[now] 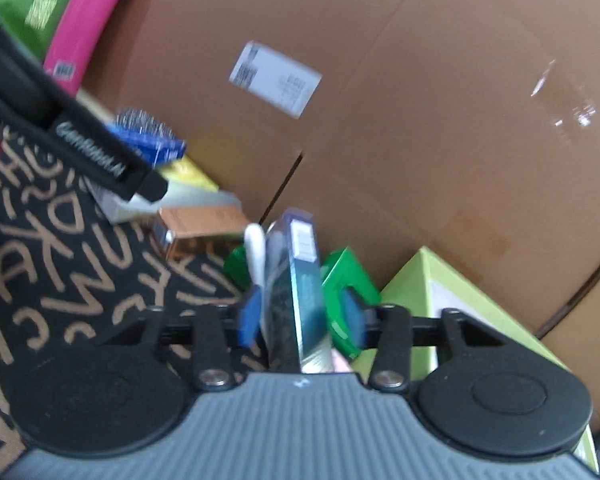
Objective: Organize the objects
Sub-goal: 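Grasp the clear plastic case with the left tool while the right grasps the silver card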
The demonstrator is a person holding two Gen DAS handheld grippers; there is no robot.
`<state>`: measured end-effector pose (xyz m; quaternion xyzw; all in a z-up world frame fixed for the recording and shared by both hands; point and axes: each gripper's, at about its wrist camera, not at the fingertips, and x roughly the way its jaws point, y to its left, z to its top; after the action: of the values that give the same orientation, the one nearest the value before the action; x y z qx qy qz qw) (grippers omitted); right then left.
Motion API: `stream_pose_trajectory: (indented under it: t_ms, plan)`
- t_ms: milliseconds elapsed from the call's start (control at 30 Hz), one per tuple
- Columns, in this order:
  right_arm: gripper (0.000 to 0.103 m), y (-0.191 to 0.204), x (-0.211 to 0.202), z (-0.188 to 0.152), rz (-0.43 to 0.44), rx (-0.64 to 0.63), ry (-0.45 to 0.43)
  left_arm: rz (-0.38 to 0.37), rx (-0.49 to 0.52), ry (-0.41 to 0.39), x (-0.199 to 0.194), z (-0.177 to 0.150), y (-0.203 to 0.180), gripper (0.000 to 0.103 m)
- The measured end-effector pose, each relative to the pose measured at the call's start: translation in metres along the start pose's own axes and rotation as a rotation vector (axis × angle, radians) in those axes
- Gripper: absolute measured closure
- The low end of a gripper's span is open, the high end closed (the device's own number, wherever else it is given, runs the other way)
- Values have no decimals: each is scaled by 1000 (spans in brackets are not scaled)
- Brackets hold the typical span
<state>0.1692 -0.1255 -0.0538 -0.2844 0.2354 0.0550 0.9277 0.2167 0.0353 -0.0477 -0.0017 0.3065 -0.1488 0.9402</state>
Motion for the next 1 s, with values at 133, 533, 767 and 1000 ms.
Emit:
stream_pose_trajectory:
  t_ms: [133,533,767,1000]
  plan:
    - [82,2,-27,-7,62,41,-42,-59,-24,11,-6,-8,5,92]
    - [81,33,-123,-41,398,49,-106,-130,-79,85,-106,-77,-4,92]
    - [52,9,-122,-50,410,228,-56,-56,-113,42,-114,-80,-8,36]
    - [51,7,-93,-60,455,353,34,4,-9,55,-78,-66,-23,35]
